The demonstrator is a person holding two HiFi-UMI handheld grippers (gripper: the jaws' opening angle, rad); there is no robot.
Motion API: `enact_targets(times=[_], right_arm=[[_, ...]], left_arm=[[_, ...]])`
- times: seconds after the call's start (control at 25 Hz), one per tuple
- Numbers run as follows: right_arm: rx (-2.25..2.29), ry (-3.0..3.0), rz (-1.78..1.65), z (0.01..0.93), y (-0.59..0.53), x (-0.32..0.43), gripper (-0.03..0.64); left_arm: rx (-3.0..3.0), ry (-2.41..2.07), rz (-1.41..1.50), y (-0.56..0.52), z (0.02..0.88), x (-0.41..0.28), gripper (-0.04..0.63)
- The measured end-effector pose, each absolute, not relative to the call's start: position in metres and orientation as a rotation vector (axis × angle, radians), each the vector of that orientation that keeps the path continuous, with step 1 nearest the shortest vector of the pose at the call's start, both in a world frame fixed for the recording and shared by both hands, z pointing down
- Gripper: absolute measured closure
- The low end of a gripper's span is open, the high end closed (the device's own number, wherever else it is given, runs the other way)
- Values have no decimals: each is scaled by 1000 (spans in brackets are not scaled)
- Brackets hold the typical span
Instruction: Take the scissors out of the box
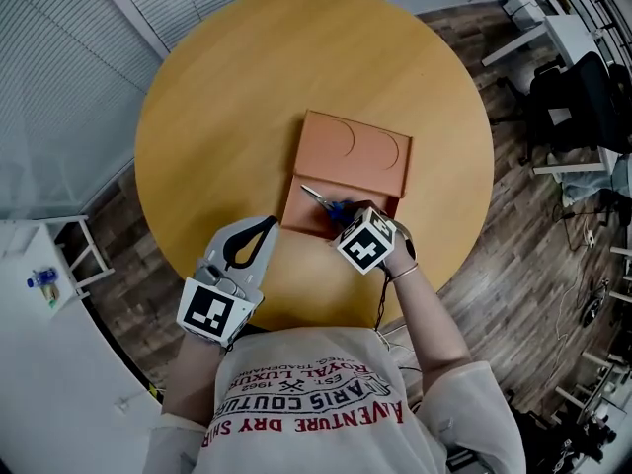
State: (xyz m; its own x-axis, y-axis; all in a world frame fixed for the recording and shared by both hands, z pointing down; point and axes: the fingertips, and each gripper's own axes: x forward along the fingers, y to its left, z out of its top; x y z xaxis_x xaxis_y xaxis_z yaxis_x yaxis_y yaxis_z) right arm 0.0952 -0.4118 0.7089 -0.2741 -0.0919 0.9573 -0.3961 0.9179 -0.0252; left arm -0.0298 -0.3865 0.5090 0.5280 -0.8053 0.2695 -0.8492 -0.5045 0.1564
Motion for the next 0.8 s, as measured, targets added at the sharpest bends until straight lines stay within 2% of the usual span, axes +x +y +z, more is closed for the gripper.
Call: enact_targets(times=[0.24, 0.8], right_arm=[[354, -1790, 252, 710, -416, 102, 472], [313, -1745, 238, 721, -421, 105, 479]], left_arm=[[2493, -1399, 218, -388, 503, -35, 586], [2503, -1405, 216, -393, 506, -41, 586]])
